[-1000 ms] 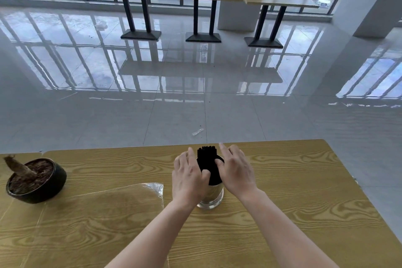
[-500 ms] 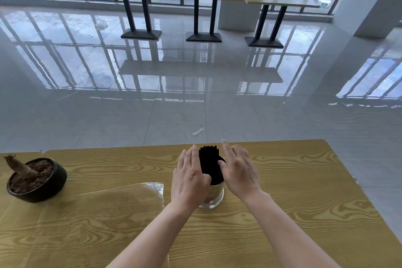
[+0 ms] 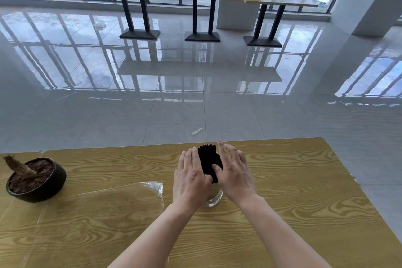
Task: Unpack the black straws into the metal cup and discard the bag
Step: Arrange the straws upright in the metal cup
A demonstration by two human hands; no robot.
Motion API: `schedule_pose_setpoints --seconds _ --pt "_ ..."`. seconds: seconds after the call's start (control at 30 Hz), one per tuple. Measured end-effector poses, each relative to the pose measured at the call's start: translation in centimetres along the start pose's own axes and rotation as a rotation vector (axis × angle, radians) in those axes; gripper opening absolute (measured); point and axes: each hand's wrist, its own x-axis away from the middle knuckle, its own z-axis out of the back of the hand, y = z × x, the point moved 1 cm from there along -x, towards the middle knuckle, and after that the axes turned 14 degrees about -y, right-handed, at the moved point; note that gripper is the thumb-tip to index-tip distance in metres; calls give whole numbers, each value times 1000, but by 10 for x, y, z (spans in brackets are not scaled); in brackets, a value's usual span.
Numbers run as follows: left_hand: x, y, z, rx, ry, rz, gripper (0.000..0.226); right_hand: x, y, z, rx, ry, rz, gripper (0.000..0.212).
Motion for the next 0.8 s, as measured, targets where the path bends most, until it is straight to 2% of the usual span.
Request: schedule_pose_setpoints --seconds 0.2,0.6,0.7,0.8 --pt "-5 1 7 -72 -23 -26 80 -6 -4 8 78 -51 14 65" --pt "-10 1 9 -10 -36 -23 86 -4 -5 11 -14 -87 -7 77" --pt "-1 -4 5 -6 10 16 83 0 1 8 -54 -70 -50 77" --pt "4 -3 -3 -63 -24 64 77 2 4 3 -38 -108 -76 73"
